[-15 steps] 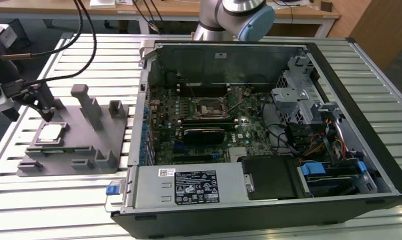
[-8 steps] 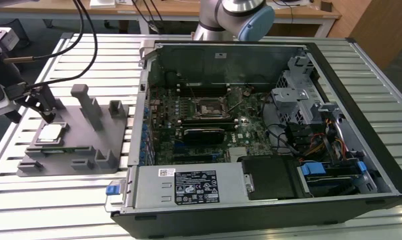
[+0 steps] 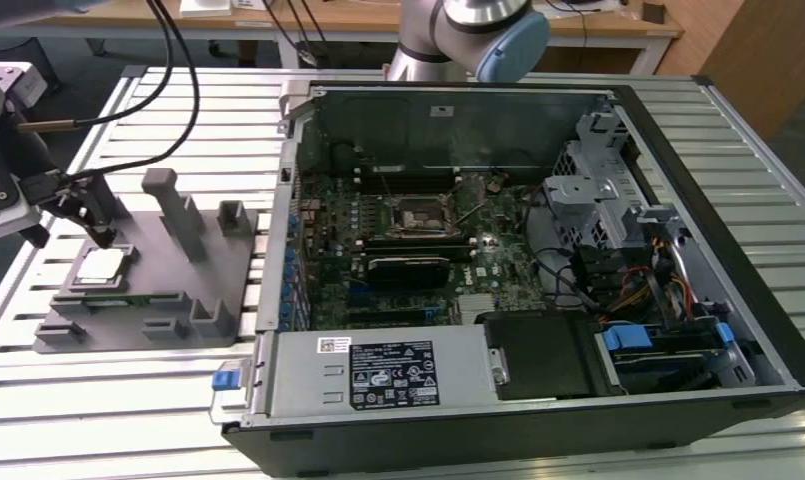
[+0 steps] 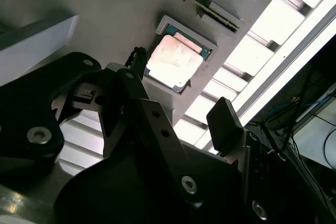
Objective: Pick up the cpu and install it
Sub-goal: 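Pick up the cpu and move it towards the insertion slot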
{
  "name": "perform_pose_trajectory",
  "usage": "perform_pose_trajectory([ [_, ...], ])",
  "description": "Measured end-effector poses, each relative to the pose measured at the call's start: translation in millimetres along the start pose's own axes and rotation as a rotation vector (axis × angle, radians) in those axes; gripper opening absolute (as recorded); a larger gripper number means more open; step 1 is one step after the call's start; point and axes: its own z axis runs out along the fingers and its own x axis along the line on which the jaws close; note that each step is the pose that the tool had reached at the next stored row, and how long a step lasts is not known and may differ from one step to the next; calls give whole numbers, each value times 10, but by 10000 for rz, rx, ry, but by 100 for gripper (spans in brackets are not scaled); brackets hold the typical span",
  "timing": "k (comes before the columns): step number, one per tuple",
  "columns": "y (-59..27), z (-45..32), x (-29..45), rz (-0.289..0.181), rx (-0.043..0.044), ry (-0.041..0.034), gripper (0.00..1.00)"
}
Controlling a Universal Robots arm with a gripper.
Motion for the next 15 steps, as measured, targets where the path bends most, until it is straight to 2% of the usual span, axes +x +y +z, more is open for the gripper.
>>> perform_pose_trajectory([
  [15, 12, 197, 3, 35, 0, -1, 73],
])
